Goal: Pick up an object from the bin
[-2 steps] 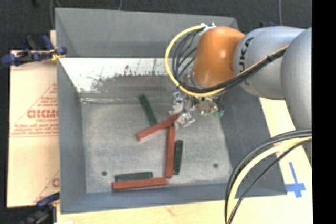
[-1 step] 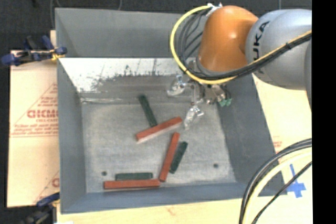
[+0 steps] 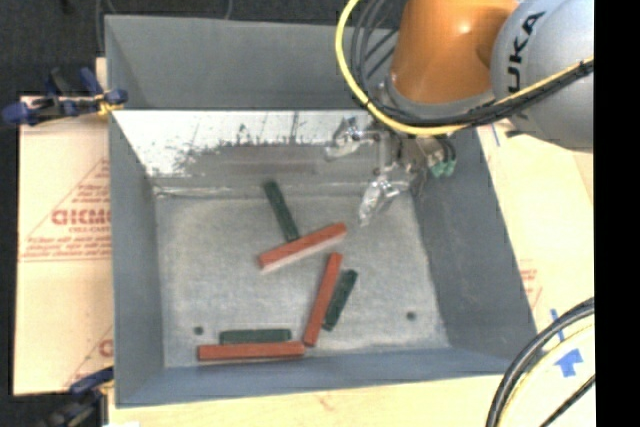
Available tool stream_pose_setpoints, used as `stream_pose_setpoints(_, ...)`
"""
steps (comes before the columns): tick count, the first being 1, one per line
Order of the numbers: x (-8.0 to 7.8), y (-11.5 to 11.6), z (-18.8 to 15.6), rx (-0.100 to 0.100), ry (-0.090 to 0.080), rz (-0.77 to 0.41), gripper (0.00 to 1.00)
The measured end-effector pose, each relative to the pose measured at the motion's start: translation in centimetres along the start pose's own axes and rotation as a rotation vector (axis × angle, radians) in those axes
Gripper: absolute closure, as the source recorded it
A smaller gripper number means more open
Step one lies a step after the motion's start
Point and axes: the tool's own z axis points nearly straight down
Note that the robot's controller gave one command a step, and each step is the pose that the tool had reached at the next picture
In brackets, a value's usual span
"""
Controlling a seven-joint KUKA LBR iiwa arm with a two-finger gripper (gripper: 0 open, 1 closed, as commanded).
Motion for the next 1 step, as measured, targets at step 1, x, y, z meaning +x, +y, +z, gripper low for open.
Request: stream_pose_setpoints(1,0.05,-0.01,4.81,0.000,-0.007,0.024,0.00)
